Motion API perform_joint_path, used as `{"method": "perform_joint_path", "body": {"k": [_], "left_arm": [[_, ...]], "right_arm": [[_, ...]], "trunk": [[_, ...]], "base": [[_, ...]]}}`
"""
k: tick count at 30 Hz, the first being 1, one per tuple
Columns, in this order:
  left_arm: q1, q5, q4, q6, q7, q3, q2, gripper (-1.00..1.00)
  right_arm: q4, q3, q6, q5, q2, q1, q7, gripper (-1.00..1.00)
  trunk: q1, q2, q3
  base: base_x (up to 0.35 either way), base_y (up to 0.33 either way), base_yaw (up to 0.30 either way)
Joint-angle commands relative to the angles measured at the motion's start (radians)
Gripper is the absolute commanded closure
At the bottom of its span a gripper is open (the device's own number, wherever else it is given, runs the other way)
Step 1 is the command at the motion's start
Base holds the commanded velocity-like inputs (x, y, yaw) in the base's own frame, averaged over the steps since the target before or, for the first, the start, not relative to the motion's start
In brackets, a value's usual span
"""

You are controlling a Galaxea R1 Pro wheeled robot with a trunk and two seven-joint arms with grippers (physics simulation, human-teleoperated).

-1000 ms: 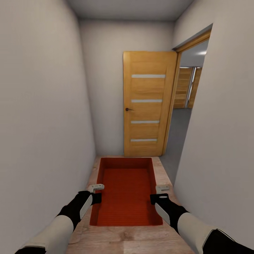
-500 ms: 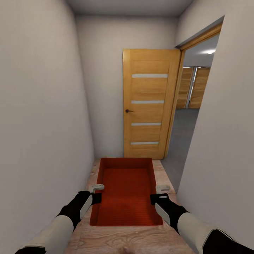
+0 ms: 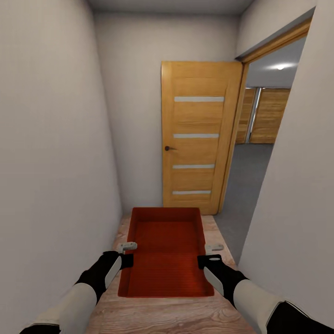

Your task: Move the two storage containers from the living room to the garage. In the garage, place one container on the floor and stack the other container on top of it (either order is fine).

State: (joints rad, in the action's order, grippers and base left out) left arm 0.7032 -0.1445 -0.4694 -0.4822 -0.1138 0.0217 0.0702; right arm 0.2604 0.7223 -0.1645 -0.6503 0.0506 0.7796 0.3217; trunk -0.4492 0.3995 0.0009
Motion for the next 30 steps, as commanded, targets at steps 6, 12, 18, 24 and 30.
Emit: {"method": "perform_joint_path", "body": {"k": [6,12,18,24,30], "left_arm": [[-0.001,-0.015,0.001,-0.005,-0.012,-0.003,-0.001,1.00],[-0.001,-0.015,0.001,-0.005,-0.012,-0.003,-0.001,1.00],[-0.001,-0.015,0.000,-0.004,-0.012,-0.003,-0.001,1.00],[-0.001,-0.015,0.000,-0.005,-0.012,-0.003,-0.001,1.00],[-0.001,-0.015,0.001,-0.004,-0.012,-0.003,-0.001,1.00]], "right_arm": [[0.003,-0.034,0.003,0.029,-0.003,0.001,0.066,1.00],[0.003,-0.034,0.003,0.029,-0.003,0.001,0.066,1.00],[0.003,-0.034,0.003,0.029,-0.003,0.001,0.066,1.00],[0.003,-0.034,0.003,0.029,-0.003,0.001,0.066,1.00],[0.003,-0.034,0.003,0.029,-0.004,0.001,0.066,1.00]], "trunk": [[-0.001,0.001,0.000],[-0.001,0.001,0.000],[-0.001,0.001,0.000],[-0.001,0.001,0.000],[-0.001,0.001,0.000]], "base": [[0.323,0.000,0.000],[0.322,0.000,0.000],[0.322,0.000,0.000],[0.322,0.000,0.000],[0.322,0.000,0.000]]}}
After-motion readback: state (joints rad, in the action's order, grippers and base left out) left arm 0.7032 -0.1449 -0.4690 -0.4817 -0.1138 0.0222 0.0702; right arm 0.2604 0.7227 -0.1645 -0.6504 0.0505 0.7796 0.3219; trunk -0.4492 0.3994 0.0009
